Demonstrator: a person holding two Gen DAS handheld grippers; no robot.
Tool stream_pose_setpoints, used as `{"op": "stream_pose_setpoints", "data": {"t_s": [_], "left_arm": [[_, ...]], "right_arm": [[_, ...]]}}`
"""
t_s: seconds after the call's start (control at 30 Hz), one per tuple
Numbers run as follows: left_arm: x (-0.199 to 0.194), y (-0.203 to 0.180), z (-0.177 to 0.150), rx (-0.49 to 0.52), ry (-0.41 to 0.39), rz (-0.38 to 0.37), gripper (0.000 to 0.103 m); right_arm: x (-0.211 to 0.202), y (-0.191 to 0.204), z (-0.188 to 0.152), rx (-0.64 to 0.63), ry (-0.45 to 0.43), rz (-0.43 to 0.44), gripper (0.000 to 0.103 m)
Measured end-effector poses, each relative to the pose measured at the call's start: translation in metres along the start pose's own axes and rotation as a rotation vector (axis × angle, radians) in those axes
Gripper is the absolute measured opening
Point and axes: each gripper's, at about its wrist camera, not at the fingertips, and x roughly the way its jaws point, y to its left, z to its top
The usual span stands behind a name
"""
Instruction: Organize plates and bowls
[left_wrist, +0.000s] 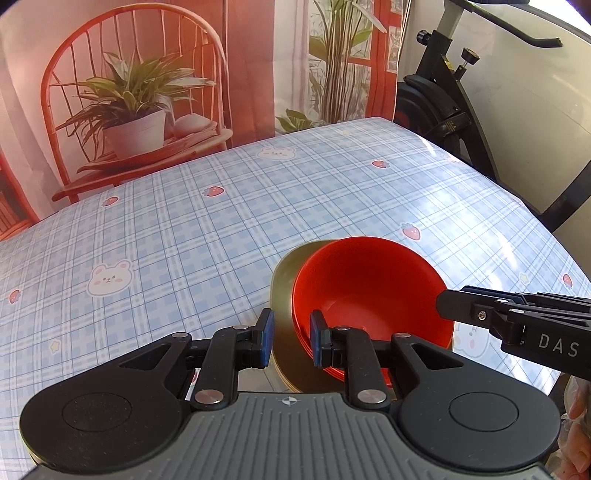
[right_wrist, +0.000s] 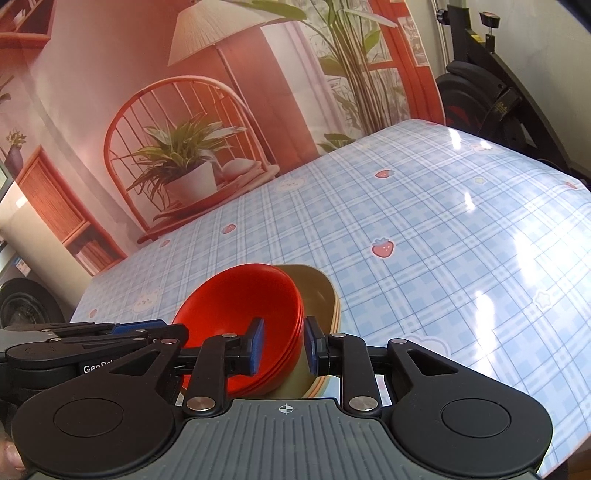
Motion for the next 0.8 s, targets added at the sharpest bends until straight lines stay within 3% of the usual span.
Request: {"op": "stream_pose_setpoints", "data": {"t_s": [0.17,0.3,0.4,0.47,0.57,0.7,0.8], "left_arm": [[-0.009,-0.003,-0.001,0.01,-0.021,0.017,0.03],[-0.017,-0.005,-0.001,0.013,-0.04,0.029,0.031],[-0.025,-0.005,0.0,0.006,-0.062,0.037,0.042],[-0.031,-0.004,0.001,0.001,-0.083,0.054,0.054],[-0.045,-0.005,0.003,-0.001,-0.119,0.077,0.06],[-0.069,-0.005,0.005,-0.028,-0.182,0.115,0.07],[-0.091,0.0,0.006,-0.082,-0.227,0.13,0.079]], "right_arm": [[-0.007,0.007,-0.001,-0.059,-0.024,-0.03,0.027],[-0.014,0.01,-0.001,-0.074,-0.042,-0.03,0.032],[-0.02,0.011,0.001,-0.082,-0.053,-0.031,0.034],[-0.025,0.012,0.002,-0.087,-0.069,-0.034,0.043],[-0.033,0.014,0.004,-0.097,-0.095,-0.039,0.055],[-0.046,0.018,0.009,-0.116,-0.127,-0.027,0.06],[-0.058,0.025,0.014,-0.137,-0.159,-0.011,0.074]]}}
